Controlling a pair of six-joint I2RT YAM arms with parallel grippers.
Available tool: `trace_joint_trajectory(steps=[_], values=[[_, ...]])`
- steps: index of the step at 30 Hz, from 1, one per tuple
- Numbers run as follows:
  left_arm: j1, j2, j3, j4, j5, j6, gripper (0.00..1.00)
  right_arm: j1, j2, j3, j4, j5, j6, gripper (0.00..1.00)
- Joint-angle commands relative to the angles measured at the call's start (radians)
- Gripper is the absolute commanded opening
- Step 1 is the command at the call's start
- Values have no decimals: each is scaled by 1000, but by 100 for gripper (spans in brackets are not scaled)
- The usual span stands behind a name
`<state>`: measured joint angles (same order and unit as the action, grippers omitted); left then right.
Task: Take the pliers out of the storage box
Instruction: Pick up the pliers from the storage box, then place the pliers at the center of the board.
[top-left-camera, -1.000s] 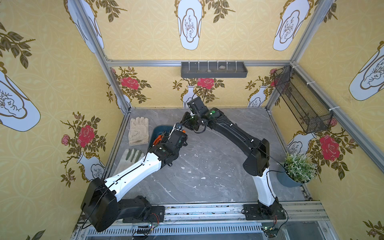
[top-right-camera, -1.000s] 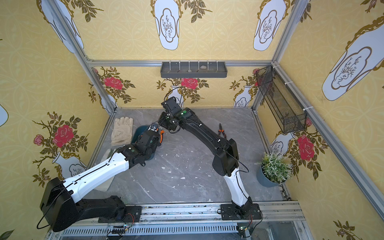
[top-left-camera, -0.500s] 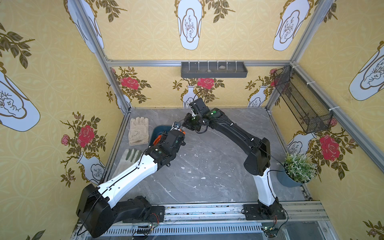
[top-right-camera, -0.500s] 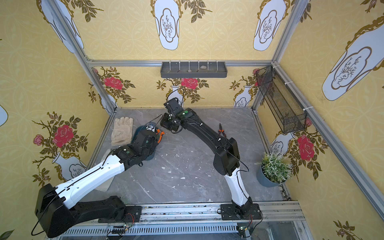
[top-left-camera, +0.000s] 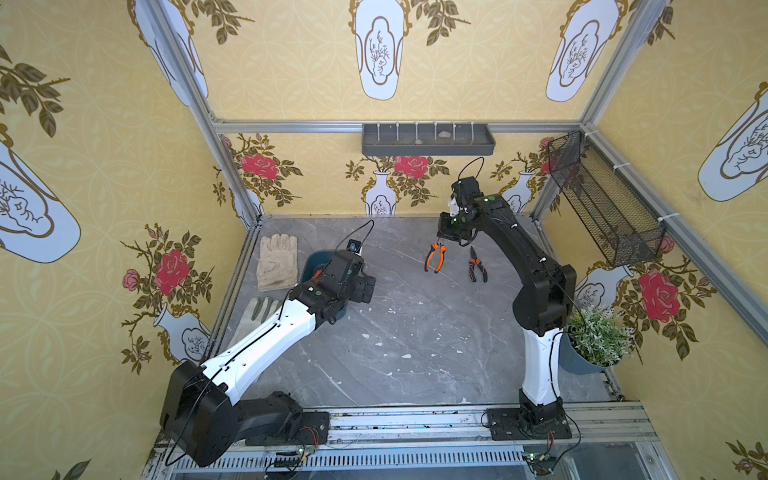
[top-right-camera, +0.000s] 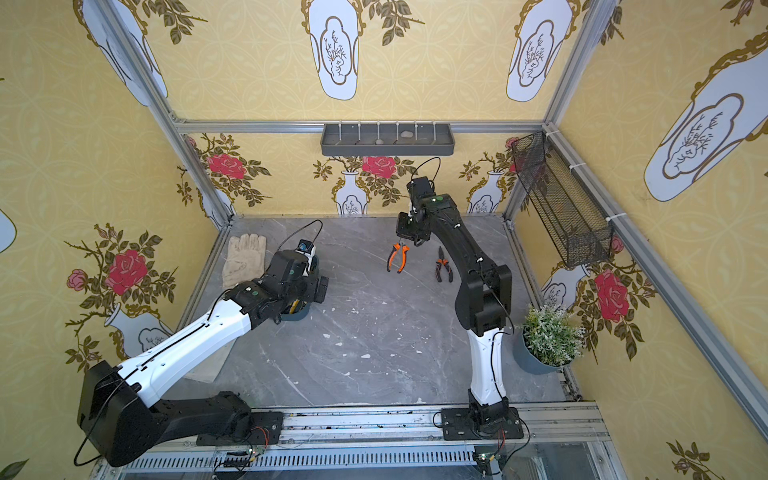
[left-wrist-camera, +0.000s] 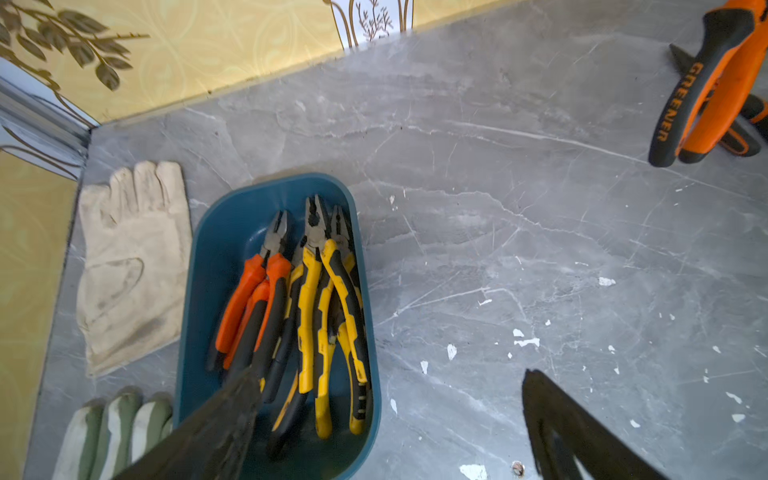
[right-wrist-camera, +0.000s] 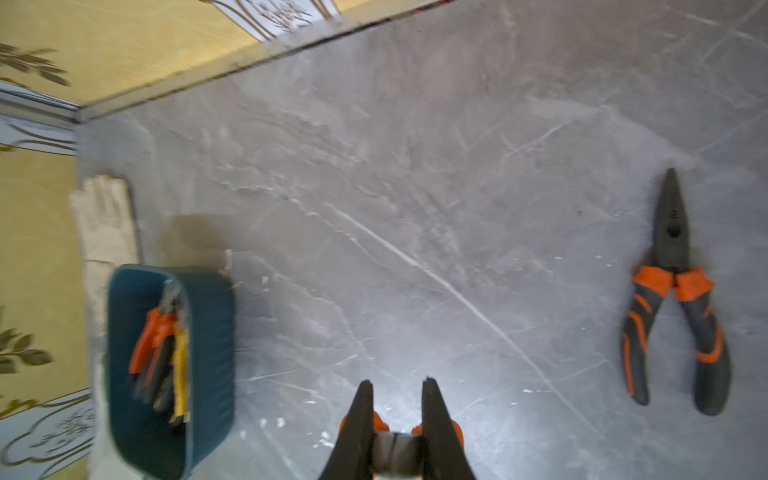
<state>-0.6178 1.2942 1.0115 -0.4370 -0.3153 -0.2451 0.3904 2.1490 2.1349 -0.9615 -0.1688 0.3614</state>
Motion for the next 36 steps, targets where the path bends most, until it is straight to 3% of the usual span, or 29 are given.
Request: trace_joint_trajectory(steps=[1,5,12,36], values=[[11,34,-3,5,39,-50,99,-23,67,65,-69,43,-116,0],[28,74,17,-2,71,-66,99,-48,175,163,-102,120,-157,2],[45,119,38,0,100,-71,99,-92,284,204,-118,95,-180,7],[73,183,67,-2,108,-70,99,-140,420,240,-41,112,-177,22]])
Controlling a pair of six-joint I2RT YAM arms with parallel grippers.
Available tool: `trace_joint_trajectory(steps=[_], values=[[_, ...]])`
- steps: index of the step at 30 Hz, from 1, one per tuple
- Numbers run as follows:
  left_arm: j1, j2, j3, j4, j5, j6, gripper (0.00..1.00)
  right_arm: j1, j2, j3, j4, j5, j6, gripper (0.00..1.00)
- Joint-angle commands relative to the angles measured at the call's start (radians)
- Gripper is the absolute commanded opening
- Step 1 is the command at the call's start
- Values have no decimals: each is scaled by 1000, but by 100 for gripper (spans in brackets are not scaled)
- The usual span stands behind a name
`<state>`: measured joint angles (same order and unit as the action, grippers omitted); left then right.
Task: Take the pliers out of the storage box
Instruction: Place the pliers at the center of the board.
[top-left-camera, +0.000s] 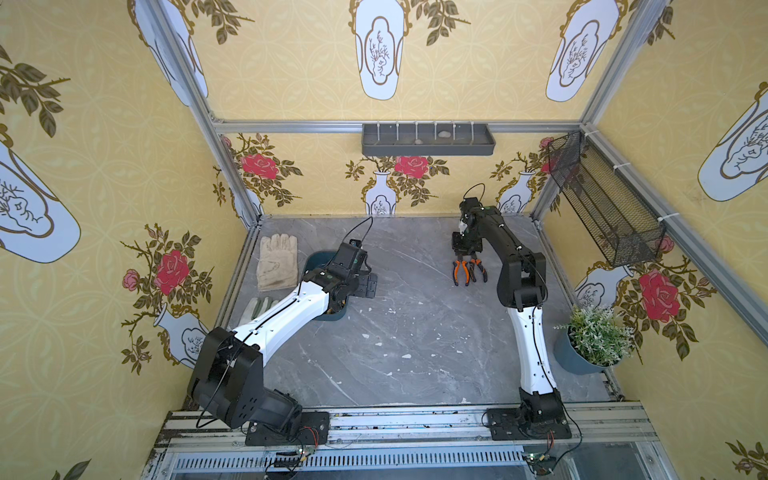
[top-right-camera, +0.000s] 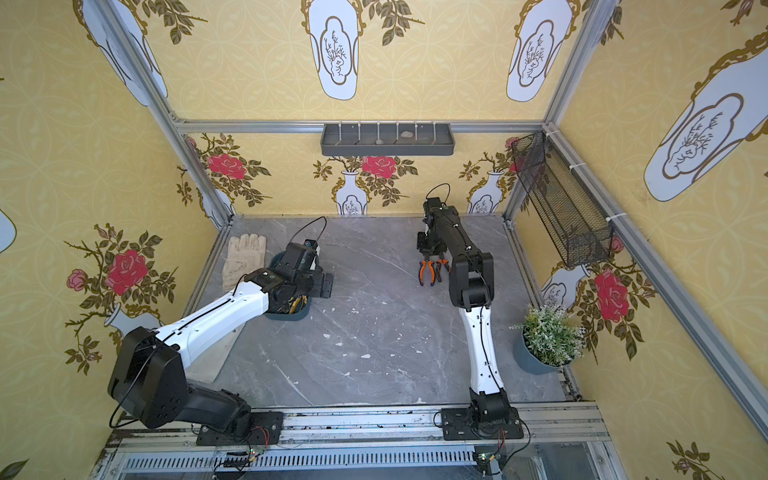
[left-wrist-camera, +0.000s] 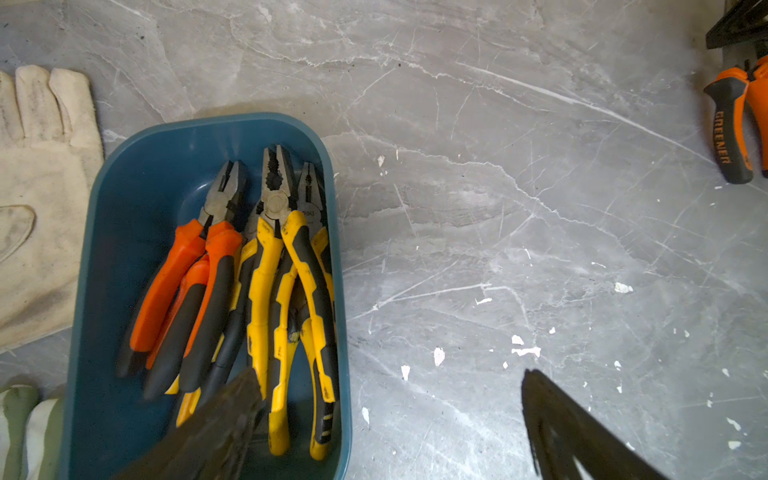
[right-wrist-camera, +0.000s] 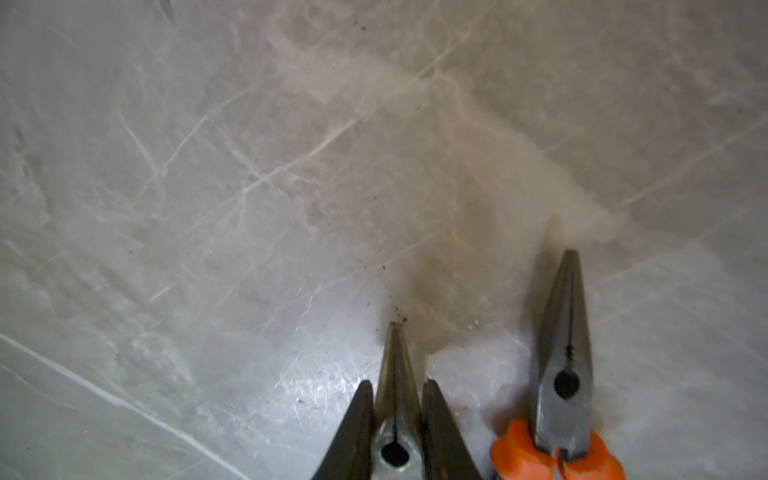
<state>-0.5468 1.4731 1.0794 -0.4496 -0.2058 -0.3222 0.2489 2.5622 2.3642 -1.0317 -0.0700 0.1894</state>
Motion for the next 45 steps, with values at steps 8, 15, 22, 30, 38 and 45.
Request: trace_joint_trajectory(steps=[8,15,22,30,38,45], values=[[11,7,-1,15,4,9,99,6,19,13,47,-12,3,24],[11,5,-9,19,5,6,99,10,18,11,50,-21,18,22],[11,0,-17,19,4,6,99,23,12,7,58,-17,34,22],[12,-7,-21,18,5,6,99,21,7,10,63,7,57,20],[11,-8,-24,21,7,3,99,20,-5,9,73,22,67,19],[12,-13,-30,21,5,1,99,20,-4,11,73,16,74,19]])
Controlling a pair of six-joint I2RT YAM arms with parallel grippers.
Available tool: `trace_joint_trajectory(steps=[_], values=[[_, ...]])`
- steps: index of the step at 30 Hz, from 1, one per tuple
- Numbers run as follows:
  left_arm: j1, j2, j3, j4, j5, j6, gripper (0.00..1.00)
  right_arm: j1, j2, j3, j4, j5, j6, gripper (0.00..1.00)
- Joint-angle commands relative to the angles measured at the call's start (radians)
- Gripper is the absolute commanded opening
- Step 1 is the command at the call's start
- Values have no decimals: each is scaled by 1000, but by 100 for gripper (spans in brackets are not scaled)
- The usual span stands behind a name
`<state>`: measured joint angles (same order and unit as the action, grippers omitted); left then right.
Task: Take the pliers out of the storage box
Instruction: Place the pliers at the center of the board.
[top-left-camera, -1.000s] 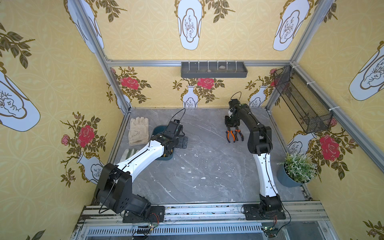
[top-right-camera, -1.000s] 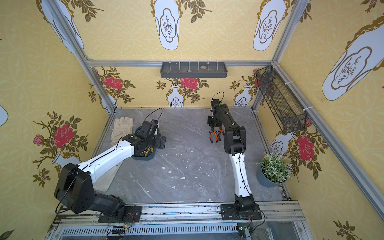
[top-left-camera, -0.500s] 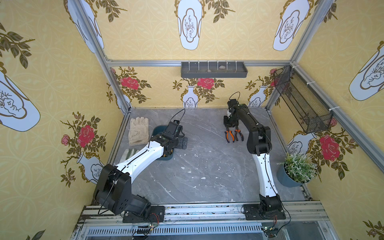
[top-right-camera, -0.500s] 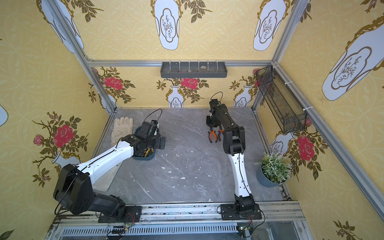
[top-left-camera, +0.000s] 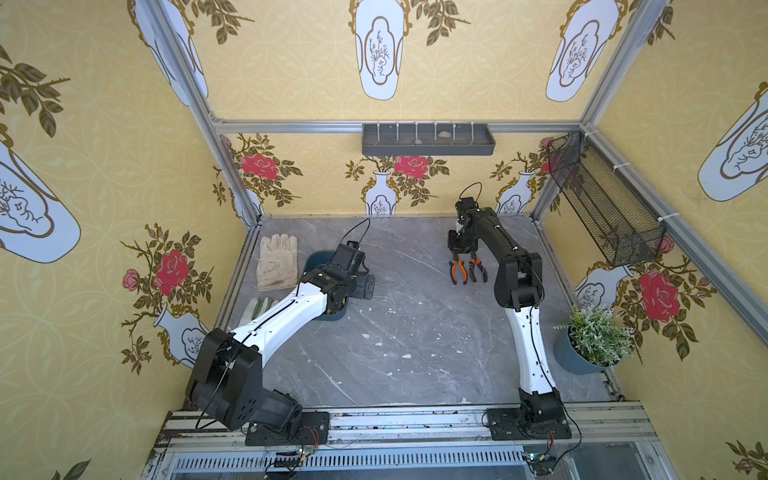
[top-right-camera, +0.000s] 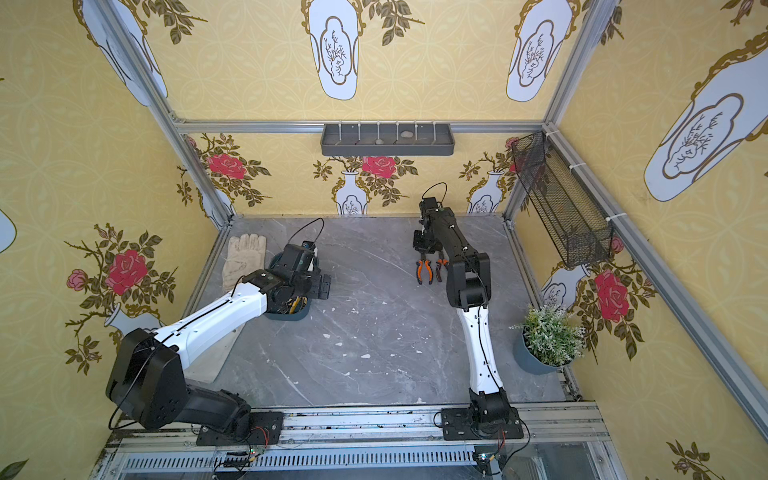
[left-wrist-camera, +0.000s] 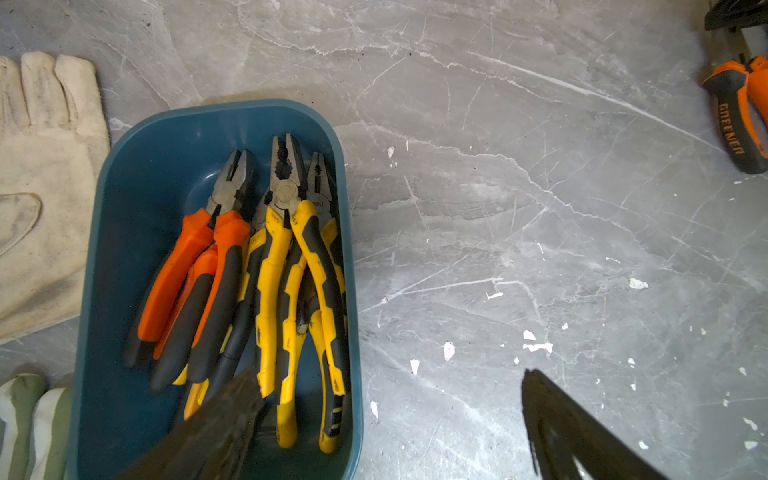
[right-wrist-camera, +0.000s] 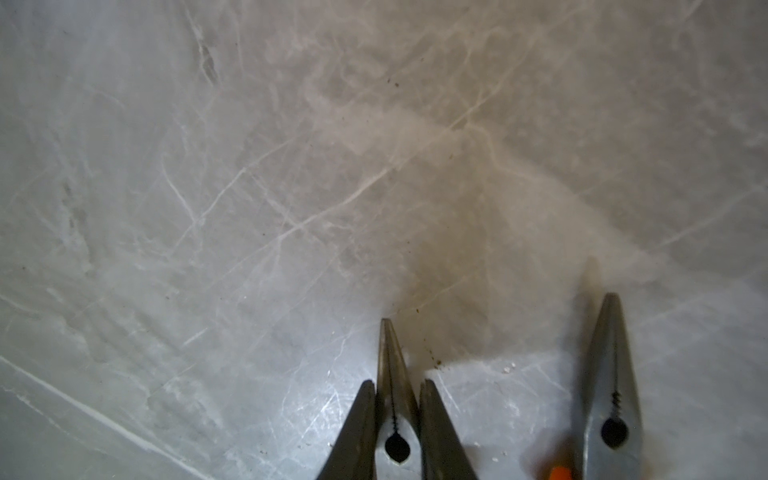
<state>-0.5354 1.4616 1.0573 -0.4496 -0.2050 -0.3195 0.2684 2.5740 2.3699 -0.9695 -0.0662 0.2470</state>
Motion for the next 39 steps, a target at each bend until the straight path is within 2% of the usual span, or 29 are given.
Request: trace_joint_trajectory(steps=[1,11,12,14,17,22,26,29,32,33,35,39], values=[[2,0,-9,21,4,-3,99,0,-15,5,11,13,16,20],[2,3,-6,19,6,-5,99,-2,-11,17,14,2,23,20],[2,3,-6,17,6,-5,99,-3,-9,20,11,2,23,22],[2,1,-8,17,9,-4,99,-3,-8,21,9,3,20,34],[3,-6,-10,19,15,-11,99,-2,-15,20,12,10,20,45],[8,-33,-12,13,3,-30,99,3,-91,22,17,44,20,48],[9,-77,-18,13,3,-46,99,38,-227,24,15,97,12,49],[15,-137,-29,8,-29,-111,99,102,-355,3,6,160,-9,57],[25,-214,-52,7,-23,-140,100,201,-495,-83,16,248,-29,67],[26,-239,-54,2,-12,-145,100,239,-542,-124,22,271,-29,73],[26,-276,-51,-22,13,-147,99,314,-629,-205,38,306,-28,96],[27,-331,-43,-110,32,-185,99,438,-777,-420,108,305,16,97]])
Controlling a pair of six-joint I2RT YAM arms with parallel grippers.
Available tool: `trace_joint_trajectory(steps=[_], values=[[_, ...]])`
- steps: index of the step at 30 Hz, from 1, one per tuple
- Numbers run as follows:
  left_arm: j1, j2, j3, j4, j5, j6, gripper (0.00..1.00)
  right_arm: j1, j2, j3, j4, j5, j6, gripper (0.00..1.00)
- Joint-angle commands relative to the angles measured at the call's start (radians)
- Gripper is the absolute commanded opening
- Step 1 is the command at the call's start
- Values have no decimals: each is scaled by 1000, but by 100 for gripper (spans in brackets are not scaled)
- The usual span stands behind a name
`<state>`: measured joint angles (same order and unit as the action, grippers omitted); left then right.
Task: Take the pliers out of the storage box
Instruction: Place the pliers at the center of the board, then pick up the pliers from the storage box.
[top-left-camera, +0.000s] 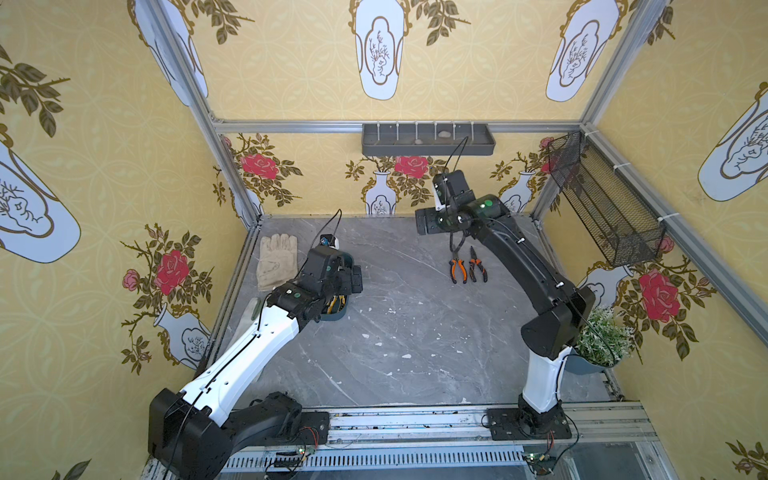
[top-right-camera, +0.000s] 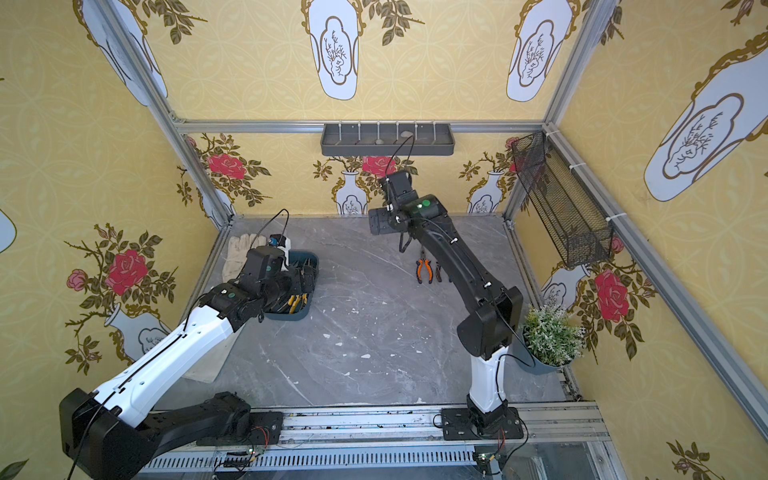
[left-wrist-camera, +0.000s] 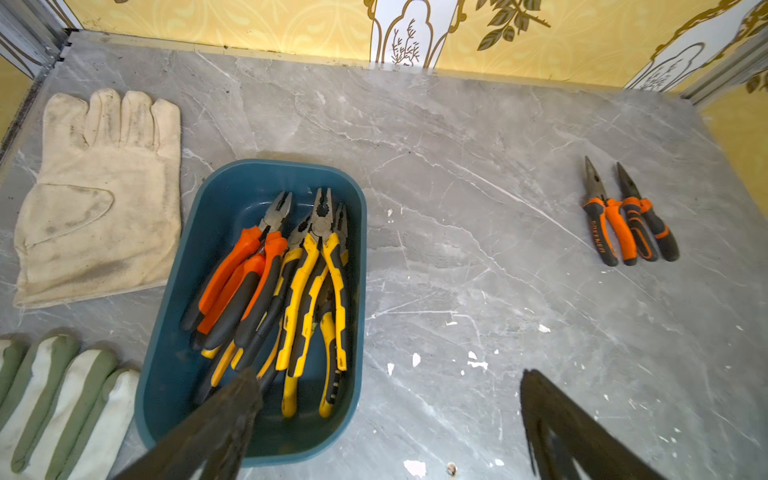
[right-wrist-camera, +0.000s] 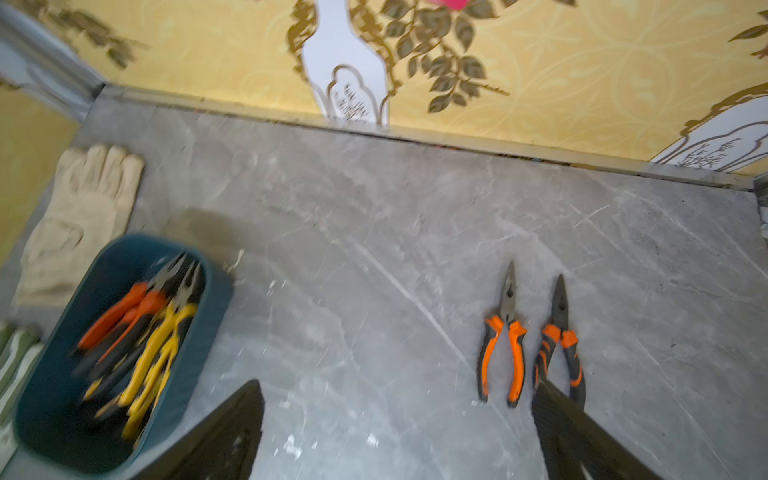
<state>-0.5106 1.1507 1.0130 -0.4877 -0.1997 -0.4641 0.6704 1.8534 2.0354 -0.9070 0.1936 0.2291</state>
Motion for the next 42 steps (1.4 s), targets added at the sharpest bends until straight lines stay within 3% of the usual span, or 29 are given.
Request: trace_joint_trajectory(steps=[1,7,12,18,21,24,28,35,42], values=[[2,-36,-5,-85,37,-50,99,48,-85,-139,70,10,56,97],[1,-146,-118,-78,49,-97,99,53,-211,-460,262,-250,191,98],[4,-169,-155,-86,-35,-111,98,50,-200,-560,320,-303,199,97],[48,22,-44,-153,-52,-86,98,71,-123,-533,243,-305,144,99],[82,102,25,-175,-44,-52,95,84,-153,-582,281,-335,132,92],[169,127,54,-157,-6,-2,89,99,-186,-625,314,-342,135,85],[257,197,74,-197,54,33,77,98,-217,-685,341,-326,181,83],[308,340,65,-171,91,92,73,97,-303,-826,438,-382,246,79],[330,486,138,-147,183,68,62,91,-252,-781,397,-409,185,77]])
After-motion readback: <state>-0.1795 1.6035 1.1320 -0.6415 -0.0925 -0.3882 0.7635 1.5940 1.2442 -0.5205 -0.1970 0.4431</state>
